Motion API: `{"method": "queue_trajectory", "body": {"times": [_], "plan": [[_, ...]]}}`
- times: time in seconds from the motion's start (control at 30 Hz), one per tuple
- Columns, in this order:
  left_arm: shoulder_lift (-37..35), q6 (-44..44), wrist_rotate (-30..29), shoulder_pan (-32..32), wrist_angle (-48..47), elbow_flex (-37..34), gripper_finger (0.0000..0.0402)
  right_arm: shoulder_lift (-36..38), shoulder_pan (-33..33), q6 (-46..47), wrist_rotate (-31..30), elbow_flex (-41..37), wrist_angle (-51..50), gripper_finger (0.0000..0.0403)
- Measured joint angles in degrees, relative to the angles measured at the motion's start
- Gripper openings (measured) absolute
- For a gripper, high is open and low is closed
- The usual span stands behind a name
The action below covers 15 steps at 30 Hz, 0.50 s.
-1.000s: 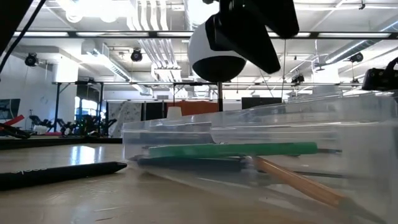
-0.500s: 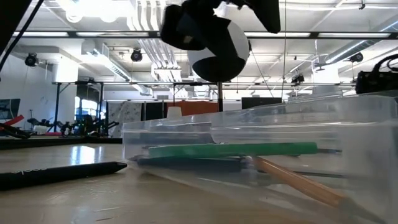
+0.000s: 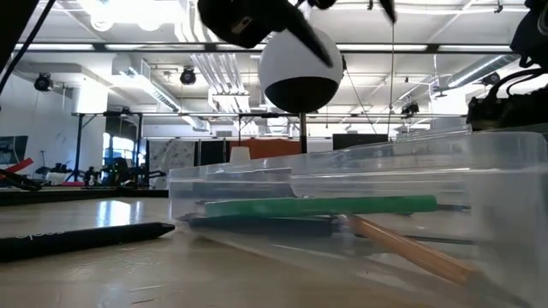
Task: Pick & place school supplies into a supply box
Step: Put the black pen into the supply box
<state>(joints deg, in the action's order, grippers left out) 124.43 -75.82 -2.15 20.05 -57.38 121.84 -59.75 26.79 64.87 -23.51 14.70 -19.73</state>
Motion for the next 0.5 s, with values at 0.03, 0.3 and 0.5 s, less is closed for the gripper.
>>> {"method": "queue_trajectory", "body": {"times": [0.03, 0.3, 0.5], "plan": [[-0.2, 1.4, 0.0, 0.0, 0.3, 0.0, 0.0212, 0.0, 0.0, -0.6, 0.0, 0.0, 0.0, 0.0009], [-1.2, 3.8, 0.7, -0.3, -1.5, 0.0, 0.0212, 0.0, 0.0, -1.0, 0.0, 0.0, 0.6, 0.0009], [-1.3, 2.0, 0.2, -4.1, -13.7, -0.1, 0.0212, 0.0, 0.0, -1.0, 0.2, 0.0, 0.7, 0.0009]]}}
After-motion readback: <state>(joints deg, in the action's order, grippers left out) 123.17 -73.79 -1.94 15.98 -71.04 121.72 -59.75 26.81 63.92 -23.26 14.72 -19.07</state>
